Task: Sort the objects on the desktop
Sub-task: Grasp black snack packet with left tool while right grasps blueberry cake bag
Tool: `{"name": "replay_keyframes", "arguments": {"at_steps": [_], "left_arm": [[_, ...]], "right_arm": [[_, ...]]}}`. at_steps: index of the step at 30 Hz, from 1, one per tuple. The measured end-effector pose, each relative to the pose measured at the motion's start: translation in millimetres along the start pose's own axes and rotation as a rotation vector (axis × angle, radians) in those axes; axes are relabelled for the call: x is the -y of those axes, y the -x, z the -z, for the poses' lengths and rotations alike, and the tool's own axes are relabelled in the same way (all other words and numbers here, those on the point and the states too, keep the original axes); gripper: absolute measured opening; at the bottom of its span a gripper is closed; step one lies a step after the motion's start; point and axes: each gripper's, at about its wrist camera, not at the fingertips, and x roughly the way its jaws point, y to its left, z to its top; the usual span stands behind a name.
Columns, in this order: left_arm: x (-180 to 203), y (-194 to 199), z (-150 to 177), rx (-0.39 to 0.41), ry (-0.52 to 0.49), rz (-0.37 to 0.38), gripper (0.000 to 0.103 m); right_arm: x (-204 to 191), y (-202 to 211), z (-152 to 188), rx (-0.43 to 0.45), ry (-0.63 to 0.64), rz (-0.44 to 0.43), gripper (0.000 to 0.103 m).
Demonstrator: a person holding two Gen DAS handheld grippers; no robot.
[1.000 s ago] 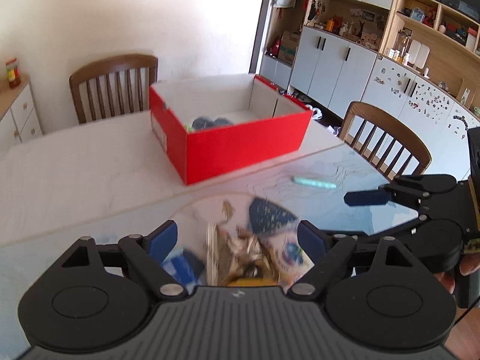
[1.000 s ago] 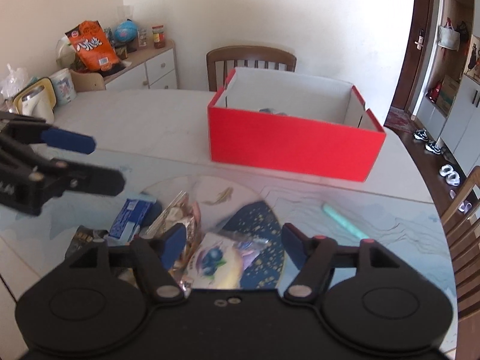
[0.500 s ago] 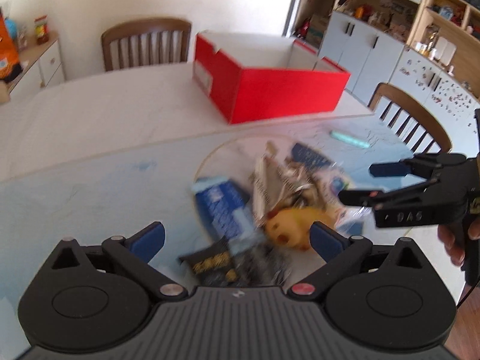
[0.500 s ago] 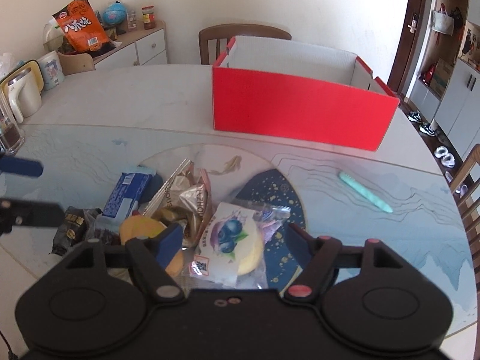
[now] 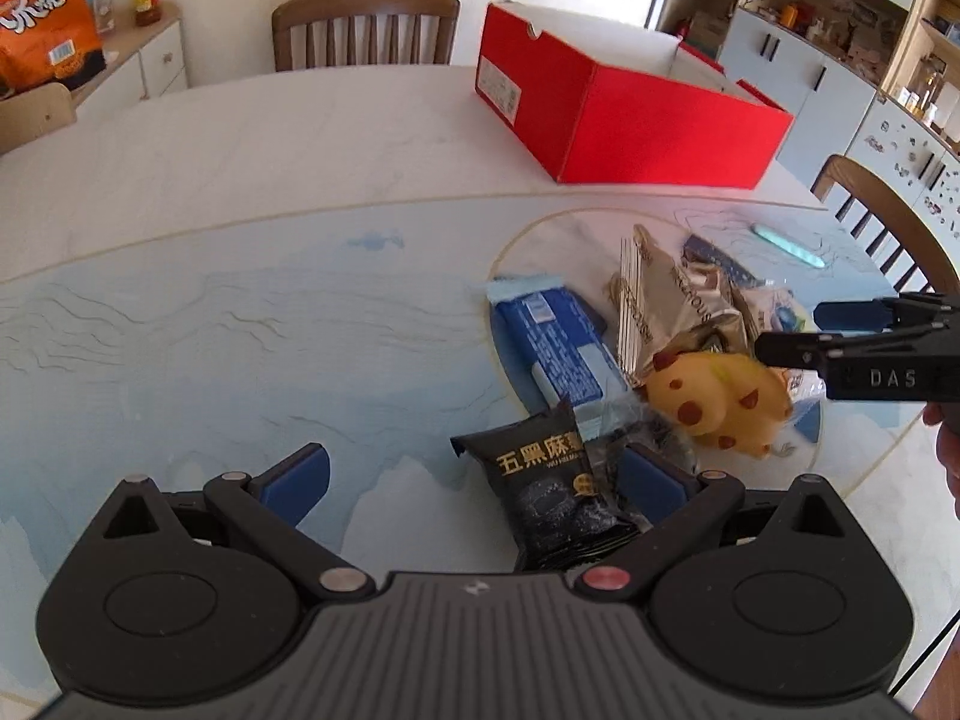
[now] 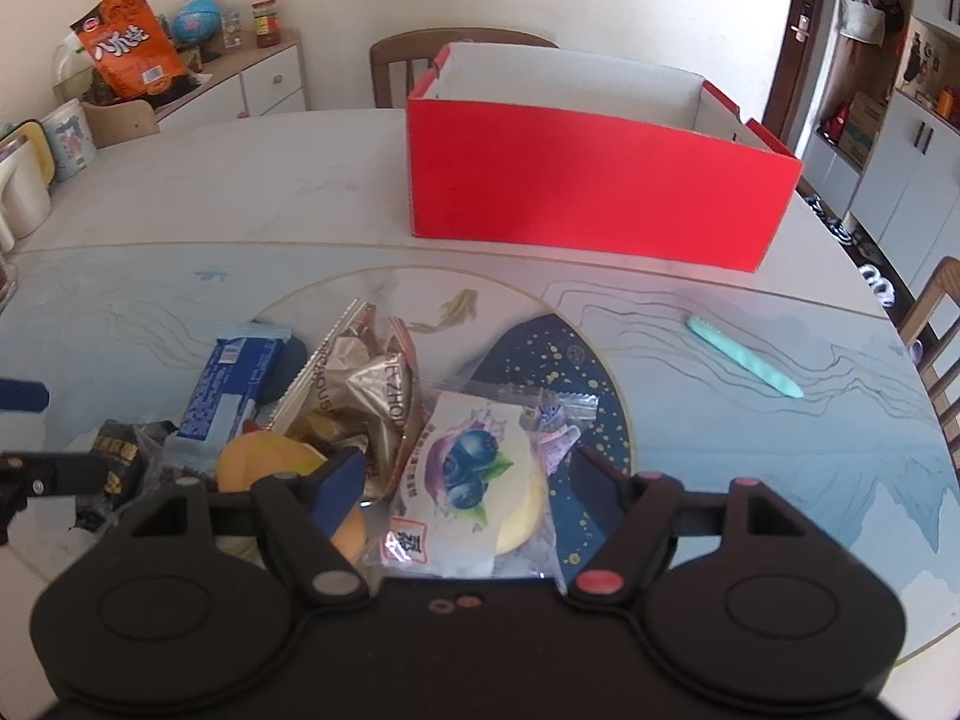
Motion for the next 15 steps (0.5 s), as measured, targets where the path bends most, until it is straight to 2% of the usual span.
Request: {"name": "replay_keyframes", "arguments": {"at_steps": [8, 15], "left_arm": [[-0.4, -16.4, 5.8, -0.035, 0.039, 0.002, 0.101], [-1.9, -14.1, 7.5, -0.030, 0.040, 0.017, 0.100]], "right_arm": [[1.6, -16.8, 4.0, -0.030, -0.007, 0.024, 0.073], [15.2, -9.9, 5.9, -0.025, 0.022, 0.046, 0.073]]}}
